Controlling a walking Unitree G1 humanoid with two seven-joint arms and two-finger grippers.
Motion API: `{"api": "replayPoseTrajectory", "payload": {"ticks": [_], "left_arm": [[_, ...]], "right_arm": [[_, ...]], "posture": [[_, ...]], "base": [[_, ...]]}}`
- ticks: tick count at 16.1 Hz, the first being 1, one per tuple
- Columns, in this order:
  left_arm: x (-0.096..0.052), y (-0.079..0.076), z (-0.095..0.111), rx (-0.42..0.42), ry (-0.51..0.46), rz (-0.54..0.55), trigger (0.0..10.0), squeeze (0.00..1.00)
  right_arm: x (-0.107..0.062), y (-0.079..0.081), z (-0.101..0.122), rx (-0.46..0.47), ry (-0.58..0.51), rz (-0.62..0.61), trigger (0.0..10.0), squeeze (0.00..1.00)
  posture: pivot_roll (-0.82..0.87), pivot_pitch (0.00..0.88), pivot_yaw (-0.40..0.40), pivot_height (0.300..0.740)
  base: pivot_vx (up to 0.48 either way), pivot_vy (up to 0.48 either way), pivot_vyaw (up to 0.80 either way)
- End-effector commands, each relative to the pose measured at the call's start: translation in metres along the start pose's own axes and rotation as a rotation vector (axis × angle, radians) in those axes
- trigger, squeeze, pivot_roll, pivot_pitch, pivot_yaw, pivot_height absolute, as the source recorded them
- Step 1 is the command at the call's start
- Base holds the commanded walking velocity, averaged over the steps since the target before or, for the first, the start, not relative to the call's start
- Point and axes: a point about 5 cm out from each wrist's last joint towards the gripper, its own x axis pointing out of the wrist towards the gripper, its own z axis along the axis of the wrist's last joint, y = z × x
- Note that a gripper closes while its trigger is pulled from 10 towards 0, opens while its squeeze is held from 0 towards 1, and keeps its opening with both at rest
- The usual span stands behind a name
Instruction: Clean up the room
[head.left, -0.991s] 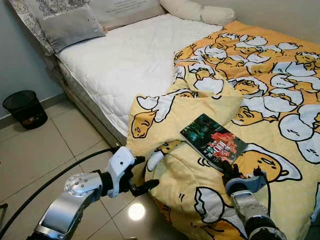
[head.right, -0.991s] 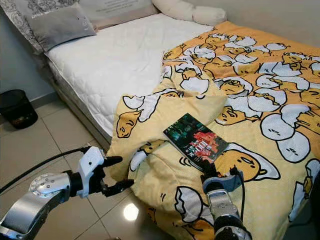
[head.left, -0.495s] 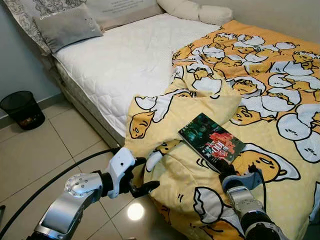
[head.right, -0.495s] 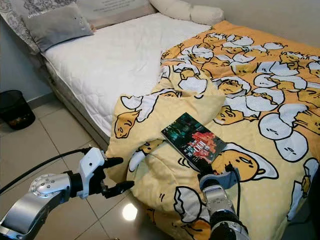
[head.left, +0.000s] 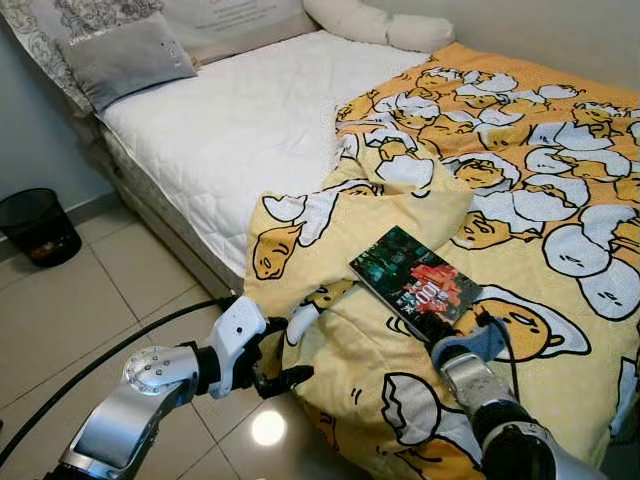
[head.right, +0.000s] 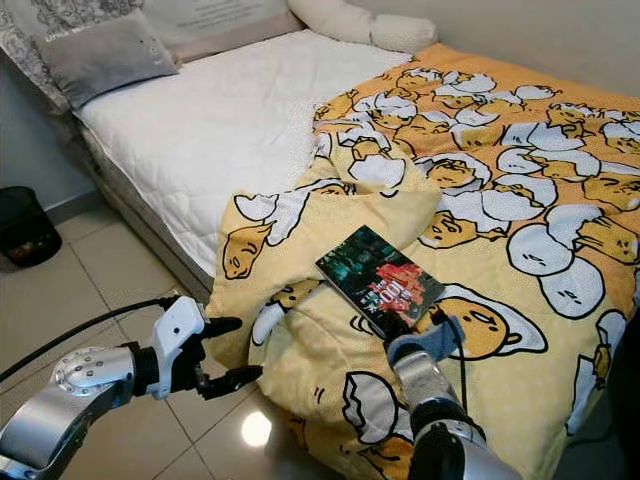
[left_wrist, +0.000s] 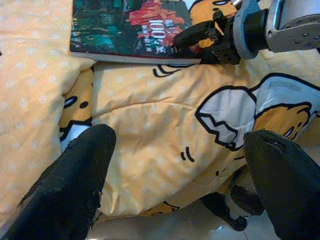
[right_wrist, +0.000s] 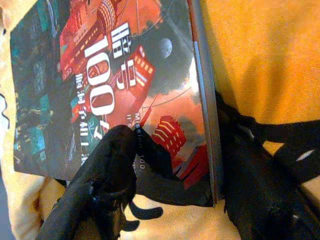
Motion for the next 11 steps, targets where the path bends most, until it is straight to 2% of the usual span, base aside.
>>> {"api": "replayPoseTrajectory", "payload": {"ticks": [1,2,3,4,5,7,8,9,10,11], "left_arm": [[-0.003,0.0,0.002,0.017,0.014,-0.003,10.0,1.0],[-0.003,0.0,0.002,0.018,0.014,-0.006,10.0,1.0],[-0.002,0.0,0.002,0.018,0.014,-0.007,10.0,1.0],[-0.002,0.0,0.003,0.019,0.014,-0.009,10.0,1.0],[-0.002,0.0,0.003,0.019,0.014,-0.009,10.0,1.0],[-0.001,0.0,0.003,0.018,0.012,-0.01,10.0,1.0],[-0.001,0.0,0.003,0.018,0.011,-0.01,10.0,1.0],[-0.001,0.0,0.003,0.018,0.011,-0.008,10.0,1.0],[-0.001,0.001,0.004,0.018,0.01,-0.006,10.0,1.0],[-0.001,0.001,0.004,0.018,0.01,-0.005,10.0,1.0]], "right_arm": [[-0.003,-0.008,-0.03,0.064,0.104,-0.044,10.0,0.0],[0.001,0.013,-0.021,0.16,0.061,0.076,10.0,0.0],[0.002,0.02,-0.018,0.186,0.047,0.119,10.0,0.0],[0.004,0.036,-0.01,0.209,0.018,0.21,10.0,0.0],[0.004,0.04,-0.005,0.226,-0.001,0.24,10.0,0.0],[0.005,0.05,0.006,0.279,-0.046,0.298,4.6,0.0],[0.005,0.051,0.007,0.283,-0.049,0.305,3.8,0.0],[0.005,0.053,0.008,0.283,-0.051,0.311,2.0,0.0],[0.005,0.053,0.009,0.282,-0.054,0.314,1.6,0.0],[0.005,0.054,0.01,0.288,-0.059,0.314,0.0,0.0]], "posture": [[0.12,0.0,0.093,0.74],[0.12,0.0,0.095,0.74],[0.12,0.0,0.095,0.74],[0.13,0.0,0.093,0.74],[0.13,0.0,0.092,0.74],[0.13,0.0,0.09,0.74],[0.13,0.0,0.09,0.74],[0.13,0.0,0.088,0.74],[0.13,0.0,0.086,0.74],[0.13,0.0,0.086,0.74]], "base": [[0.0,0.0,0.0],[0.0,0.0,0.0],[0.0,0.0,0.0],[0.0,0.0,0.0],[0.0,0.0,0.0],[0.0,0.0,0.0],[0.0,0.0,0.0],[0.0,0.0,0.0],[0.0,0.0,0.0],[0.0,0.0,0.0]]}}
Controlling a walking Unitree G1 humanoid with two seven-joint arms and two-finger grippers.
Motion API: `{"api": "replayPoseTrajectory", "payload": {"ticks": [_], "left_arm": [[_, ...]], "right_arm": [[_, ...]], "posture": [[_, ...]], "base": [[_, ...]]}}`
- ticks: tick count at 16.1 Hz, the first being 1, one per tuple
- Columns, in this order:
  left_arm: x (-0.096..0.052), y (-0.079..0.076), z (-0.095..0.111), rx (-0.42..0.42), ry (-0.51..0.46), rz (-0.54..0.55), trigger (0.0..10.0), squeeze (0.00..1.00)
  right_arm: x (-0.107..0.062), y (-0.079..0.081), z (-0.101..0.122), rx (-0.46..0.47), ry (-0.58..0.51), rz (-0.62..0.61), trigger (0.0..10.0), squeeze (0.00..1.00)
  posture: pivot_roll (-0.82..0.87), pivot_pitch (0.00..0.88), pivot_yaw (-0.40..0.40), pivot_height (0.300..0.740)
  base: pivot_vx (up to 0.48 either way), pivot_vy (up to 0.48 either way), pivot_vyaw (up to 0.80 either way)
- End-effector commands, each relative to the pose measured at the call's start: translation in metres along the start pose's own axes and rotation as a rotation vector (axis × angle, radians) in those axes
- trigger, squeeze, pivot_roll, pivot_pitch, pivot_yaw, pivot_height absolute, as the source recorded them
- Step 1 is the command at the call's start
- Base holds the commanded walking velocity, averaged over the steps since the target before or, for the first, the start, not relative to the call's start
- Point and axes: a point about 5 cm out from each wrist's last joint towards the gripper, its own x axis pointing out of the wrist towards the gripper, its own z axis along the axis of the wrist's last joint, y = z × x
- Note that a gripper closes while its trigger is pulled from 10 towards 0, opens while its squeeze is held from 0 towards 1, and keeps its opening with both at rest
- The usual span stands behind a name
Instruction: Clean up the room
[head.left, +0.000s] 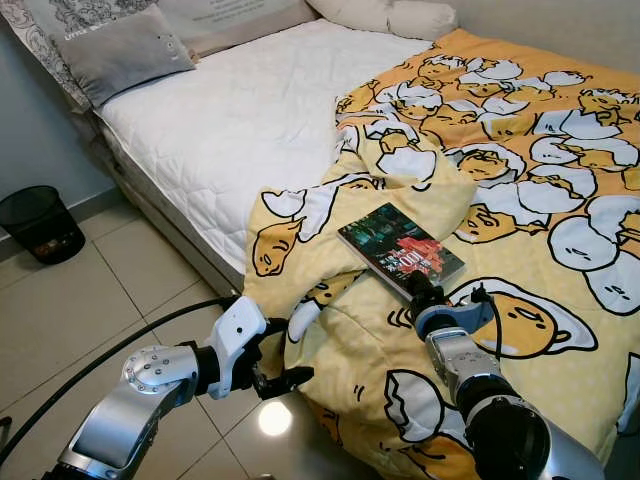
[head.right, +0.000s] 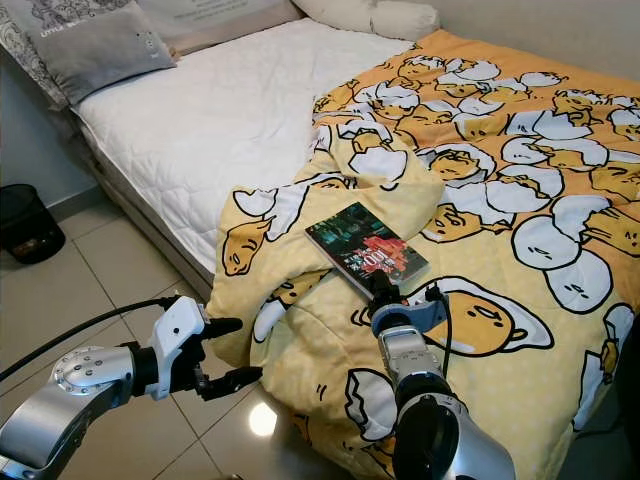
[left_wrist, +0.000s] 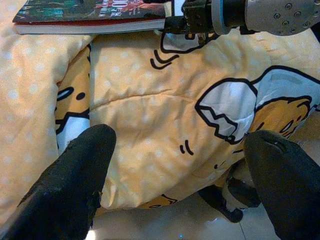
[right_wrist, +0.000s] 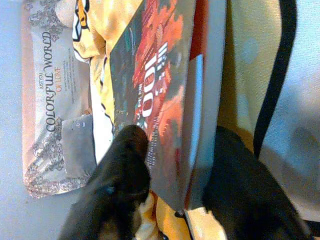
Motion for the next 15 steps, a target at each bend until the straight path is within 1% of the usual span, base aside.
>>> {"api": "replayPoseTrajectory", "payload": {"ticks": [1,9,11,13,14,15], "left_arm": [[-0.001,0.001,0.003,0.021,0.003,0.004,10.0,1.0],[0.0,0.003,0.005,0.024,-0.001,0.009,10.0,1.0],[0.002,0.003,0.005,0.026,-0.005,0.011,10.0,1.0],[0.004,0.006,0.005,0.028,-0.013,0.024,10.0,1.0],[0.005,0.006,0.005,0.027,-0.018,0.032,10.0,1.0],[0.006,0.009,0.006,0.022,-0.035,0.055,10.0,1.0]], "right_arm": [[0.003,0.008,0.001,0.023,-0.014,0.019,0.0,0.0],[0.005,0.011,0.004,0.035,-0.035,0.02,0.0,0.0],[0.006,0.014,0.009,0.035,-0.054,0.028,0.0,0.0],[0.007,0.019,0.017,0.044,-0.074,0.065,0.0,0.0],[0.007,0.021,0.019,0.033,-0.069,0.078,0.0,0.0],[0.007,0.026,0.023,-0.022,-0.062,0.133,0.0,0.0]], "posture": [[0.13,0.0,0.085,0.74],[0.13,0.0,0.084,0.74],[0.12,0.0,0.082,0.74],[0.11,0.0,0.074,0.74],[0.1,0.0,0.068,0.74],[0.09,0.0,0.062,0.74]], "base": [[0.0,0.0,0.0],[0.0,0.0,0.0],[0.0,0.0,0.0],[0.0,0.0,0.0],[0.0,0.0,0.0],[0.0,0.0,0.0]]}}
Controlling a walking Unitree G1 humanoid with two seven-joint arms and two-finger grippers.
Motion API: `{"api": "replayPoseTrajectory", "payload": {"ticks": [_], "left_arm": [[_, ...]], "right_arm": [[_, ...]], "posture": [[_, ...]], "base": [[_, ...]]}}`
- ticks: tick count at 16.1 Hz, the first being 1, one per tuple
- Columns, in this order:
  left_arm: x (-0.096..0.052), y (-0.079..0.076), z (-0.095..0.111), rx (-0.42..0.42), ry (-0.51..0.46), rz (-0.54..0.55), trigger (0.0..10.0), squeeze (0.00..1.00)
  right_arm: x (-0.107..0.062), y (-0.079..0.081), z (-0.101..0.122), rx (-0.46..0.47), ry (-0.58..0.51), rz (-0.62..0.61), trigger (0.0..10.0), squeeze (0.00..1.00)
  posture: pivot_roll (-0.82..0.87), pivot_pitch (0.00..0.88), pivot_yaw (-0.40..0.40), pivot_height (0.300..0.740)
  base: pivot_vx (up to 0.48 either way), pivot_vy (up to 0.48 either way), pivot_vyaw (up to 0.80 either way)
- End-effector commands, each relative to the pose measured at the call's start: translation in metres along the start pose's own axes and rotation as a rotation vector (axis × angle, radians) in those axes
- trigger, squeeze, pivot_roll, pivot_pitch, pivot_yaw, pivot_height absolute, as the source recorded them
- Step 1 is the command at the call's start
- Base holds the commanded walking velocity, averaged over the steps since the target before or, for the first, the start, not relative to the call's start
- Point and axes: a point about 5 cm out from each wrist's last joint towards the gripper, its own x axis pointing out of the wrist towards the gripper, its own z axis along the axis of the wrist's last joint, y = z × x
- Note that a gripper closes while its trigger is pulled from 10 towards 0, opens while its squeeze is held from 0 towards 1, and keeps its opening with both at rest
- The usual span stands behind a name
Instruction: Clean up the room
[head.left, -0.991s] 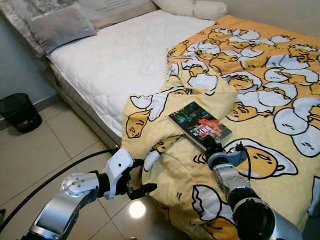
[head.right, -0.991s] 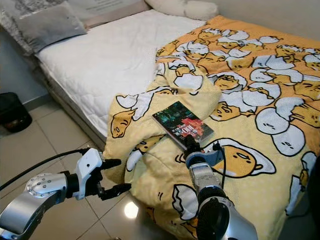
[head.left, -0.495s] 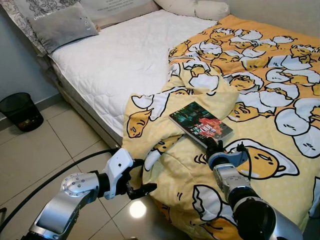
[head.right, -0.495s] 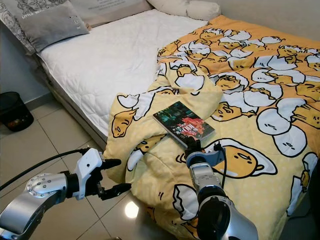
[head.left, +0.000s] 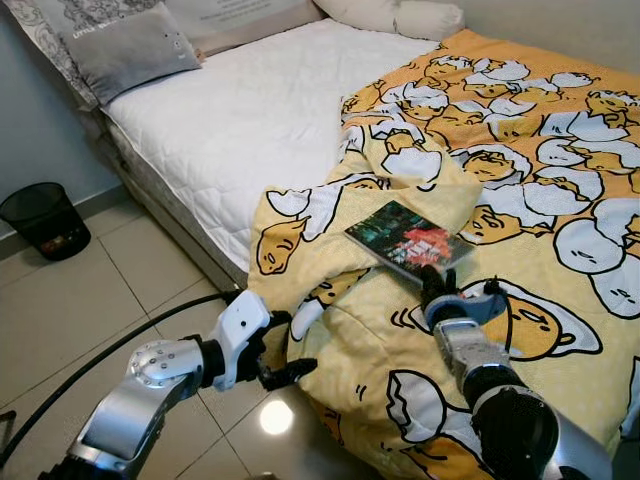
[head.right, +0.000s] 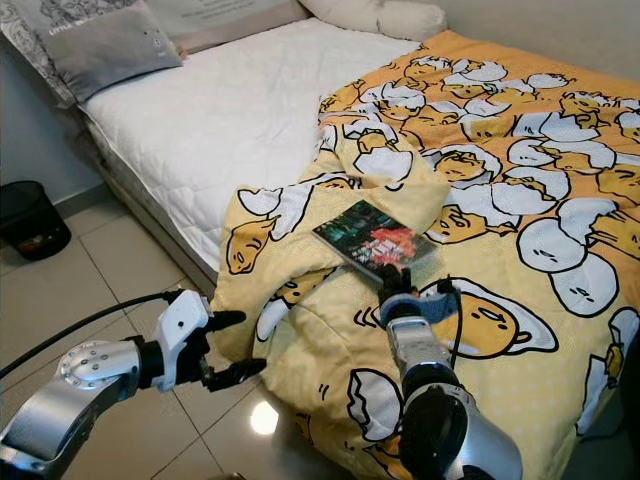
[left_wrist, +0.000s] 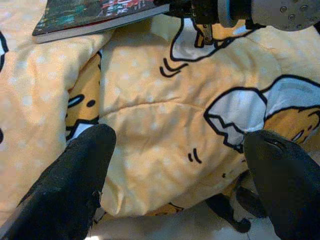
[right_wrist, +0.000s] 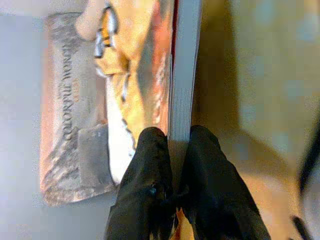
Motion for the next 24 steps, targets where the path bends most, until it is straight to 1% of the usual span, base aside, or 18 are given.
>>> {"api": "replayPoseTrajectory", "payload": {"ticks": [1,3,5,6,7,8,9,10,11,12,14,15,17,19,20,22,23,24], "left_arm": [[-0.002,0.008,0.003,0.001,-0.026,0.065,10.0,1.0],[-0.002,0.013,0.004,-0.022,-0.065,0.125,10.0,1.0],[0.0,0.02,0.006,-0.029,-0.099,0.195,10.0,1.0],[0.004,0.028,0.012,-0.014,-0.127,0.26,10.0,0.99],[0.006,0.03,0.014,-0.007,-0.136,0.276,10.0,0.99],[0.007,0.032,0.016,-0.003,-0.148,0.294,10.0,0.99],[0.009,0.034,0.02,0.001,-0.164,0.317,10.0,1.0],[0.012,0.037,0.024,0.003,-0.189,0.358,10.0,0.99],[0.013,0.038,0.025,0.004,-0.201,0.379,10.0,1.0],[0.013,0.039,0.026,0.006,-0.211,0.408,10.0,1.0],[0.01,0.041,0.028,0.025,-0.227,0.473,10.0,0.99],[0.01,0.041,0.028,0.025,-0.227,0.473,10.0,0.99],[0.005,0.043,0.027,0.017,-0.23,0.544,10.0,0.99],[0.003,0.041,0.025,0.046,-0.21,0.556,10.0,0.98],[0.004,0.041,0.027,0.062,-0.214,0.558,10.0,0.98],[0.006,0.041,0.033,0.098,-0.215,0.57,10.0,0.97],[0.007,0.044,0.04,0.111,-0.231,0.583,10.0,0.98],[0.007,0.044,0.04,0.111,-0.231,0.583,10.0,0.98]], "right_arm": [[0.001,0.014,0.012,-0.096,-0.022,0.111,0.0,0.0],[-0.005,0.018,0.023,-0.196,-0.06,0.169,0.0,0.0],[-0.014,0.026,0.034,-0.402,-0.124,0.195,0.0,0.0],[-0.025,0.043,0.039,-0.602,-0.196,0.251,0.0,0.0],[-0.028,0.048,0.039,-0.655,-0.216,0.269,0.0,0.0],[-0.033,0.054,0.037,-0.779,-0.233,0.291,0.0,0.0],[-0.037,0.06,0.033,-0.96,-0.265,0.323,0.0,0.0],[-0.047,0.068,0.028,-1.146,-0.363,0.337,0.0,0.0],[-0.052,0.067,0.028,-1.172,-0.416,0.315,0.0,0.0],[-0.058,0.062,0.028,-1.145,-0.456,0.282,0.0,0.0],[-0.069,0.061,0.024,-1.179,-0.505,0.27,0.0,0.0],[-0.069,0.061,0.024,-1.179,-0.505,0.27,0.0,0.0],[-0.068,0.054,0.017,-1.198,-0.491,0.174,10.0,0.0],[-0.062,0.049,0.003,-1.157,-0.387,0.156,10.0,0.0],[-0.06,0.051,-0.002,-1.207,-0.357,0.165,10.0,0.0],[-0.057,0.056,-0.003,-1.179,-0.368,0.145,10.0,0.0],[-0.052,0.057,0.003,-1.213,-0.391,0.099,10.0,0.0],[-0.052,0.057,0.003,-1.213,-0.391,0.099,10.0,0.0]], "posture": [[0.08,0.0,0.059,0.74],[0.04,0.0,0.065,0.74],[0.01,0.0,0.074,0.74],[-0.01,0.0,0.081,0.74],[-0.01,0.0,0.083,0.74],[-0.01,0.0,0.083,0.74],[-0.03,0.0,0.086,0.74],[-0.03,0.0,0.078,0.74],[-0.02,0.0,0.067,0.74],[-0.02,0.0,0.065,0.74],[-0.01,0.0,0.049,0.74],[-0.01,0.0,0.049,0.74],[0.01,0.0,0.043,0.74],[0.01,0.0,0.046,0.74],[0.0,0.0,0.047,0.74],[0.01,0.0,0.037,0.74],[0.01,0.0,0.034,0.74],[0.01,0.0,0.034,0.74]], "base": [[0.0,0.0,0.0],[0.0,0.0,0.0],[0.0,0.0,0.0],[0.0,0.0,0.0],[0.0,0.0,0.0],[0.0,0.0,0.0],[0.0,0.0,0.0],[0.0,0.0,0.0],[0.0,0.0,0.0],[0.0,0.0,0.0],[0.0,0.0,0.0],[0.0,0.0,0.0],[0.0,0.0,0.0],[0.0,0.0,0.0],[0.0,0.0,0.0],[0.0,0.0,-0.8],[0.0,0.0,-0.8],[0.0,0.0,-0.8]]}}
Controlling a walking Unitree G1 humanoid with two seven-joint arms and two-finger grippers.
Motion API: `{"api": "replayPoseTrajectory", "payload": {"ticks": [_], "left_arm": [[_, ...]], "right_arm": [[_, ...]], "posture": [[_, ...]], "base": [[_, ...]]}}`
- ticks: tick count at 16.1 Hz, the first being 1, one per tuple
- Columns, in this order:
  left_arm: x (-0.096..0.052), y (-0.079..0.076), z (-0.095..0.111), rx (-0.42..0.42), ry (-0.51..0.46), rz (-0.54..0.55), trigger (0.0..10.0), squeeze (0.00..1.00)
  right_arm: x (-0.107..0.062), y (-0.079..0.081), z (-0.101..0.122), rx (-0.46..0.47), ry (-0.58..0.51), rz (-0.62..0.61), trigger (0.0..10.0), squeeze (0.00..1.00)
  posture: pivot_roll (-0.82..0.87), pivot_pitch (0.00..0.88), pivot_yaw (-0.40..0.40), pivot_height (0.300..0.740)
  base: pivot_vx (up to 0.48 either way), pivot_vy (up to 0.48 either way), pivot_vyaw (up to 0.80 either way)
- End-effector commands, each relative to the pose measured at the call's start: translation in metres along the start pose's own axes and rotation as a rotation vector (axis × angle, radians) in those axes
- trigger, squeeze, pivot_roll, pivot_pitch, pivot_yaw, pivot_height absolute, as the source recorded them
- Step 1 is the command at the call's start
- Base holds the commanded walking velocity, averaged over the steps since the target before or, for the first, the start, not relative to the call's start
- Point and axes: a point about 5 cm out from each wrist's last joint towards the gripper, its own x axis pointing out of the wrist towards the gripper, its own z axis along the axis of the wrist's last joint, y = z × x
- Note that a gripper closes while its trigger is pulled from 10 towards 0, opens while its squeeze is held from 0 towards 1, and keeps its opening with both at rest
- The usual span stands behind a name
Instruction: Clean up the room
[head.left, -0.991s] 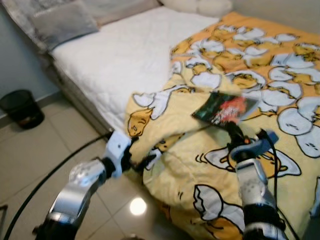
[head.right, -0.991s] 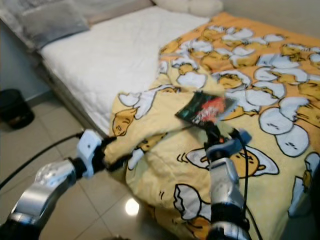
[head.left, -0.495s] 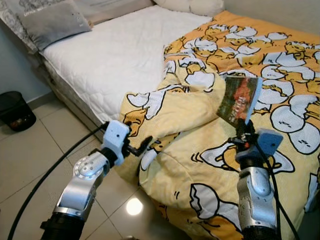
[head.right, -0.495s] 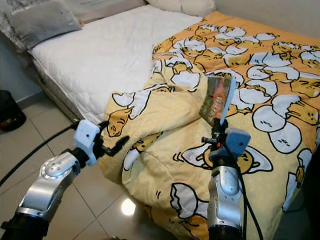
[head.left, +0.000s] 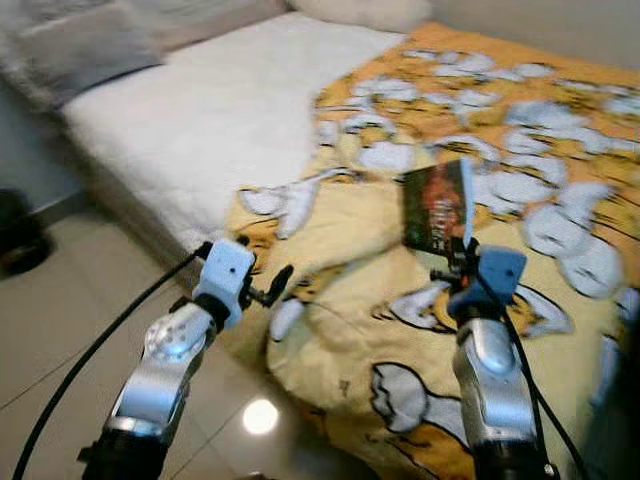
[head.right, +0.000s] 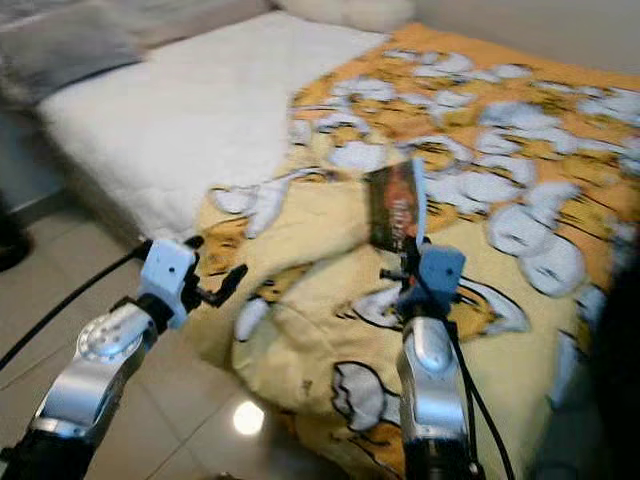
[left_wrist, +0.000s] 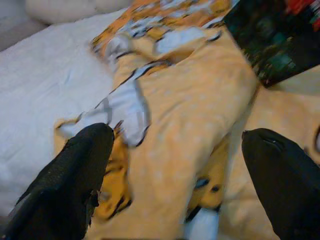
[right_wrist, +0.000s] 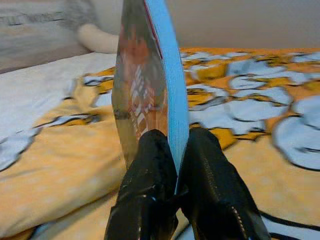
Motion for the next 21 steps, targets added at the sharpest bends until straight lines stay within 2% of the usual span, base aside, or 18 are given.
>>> {"api": "replayPoseTrajectory", "payload": {"ticks": [1,4,8,9,10,12,14,21], "left_arm": [[0.002,0.001,0.007,0.022,-0.026,0.009,10.0,0.97],[0.002,0.003,0.007,0.035,-0.013,0.016,10.0,0.94],[0.004,0.01,0.008,0.03,-0.005,0.024,10.0,0.91],[0.004,0.012,0.008,0.03,-0.003,0.045,10.0,0.85],[0.004,0.017,0.008,0.018,-0.005,0.076,10.0,0.84],[0.005,0.019,0.012,0.003,-0.029,0.093,10.0,0.83],[0.004,0.016,0.011,0.012,-0.027,0.076,10.0,0.83],[0.003,0.024,0.007,-0.009,0.005,0.135,10.0,0.84]], "right_arm": [[0.002,0.004,0.009,0.043,-0.038,-0.015,10.0,0.0],[0.005,0.007,0.016,0.11,-0.045,-0.008,10.0,0.0],[0.016,0.017,0.028,0.075,-0.115,0.006,10.0,0.0],[0.018,0.024,0.03,0.094,-0.114,0.049,10.0,0.0],[0.019,0.031,0.032,0.124,-0.103,0.107,10.0,0.0],[0.019,0.037,0.033,0.194,-0.079,0.141,10.0,0.0],[0.018,0.038,0.031,0.192,-0.064,0.152,10.0,0.0],[0.023,0.032,0.026,0.155,-0.015,0.113,10.0,0.0]], "posture": [[0.02,0.0,0.036,0.74],[0.02,0.0,0.064,0.74],[0.01,0.0,0.083,0.74],[0.02,0.0,0.075,0.74],[0.02,0.0,0.069,0.74],[0.02,0.0,0.065,0.74],[0.02,0.0,0.064,0.74],[0.04,0.0,0.038,0.74]], "base": [[0.0,0.0,-0.8],[0.0,0.0,-0.8],[0.0,0.0,-0.8],[0.0,0.0,-0.8],[0.0,0.0,-0.8],[0.0,0.0,-0.8],[0.0,0.0,-0.8],[0.0,0.343,-0.8]]}}
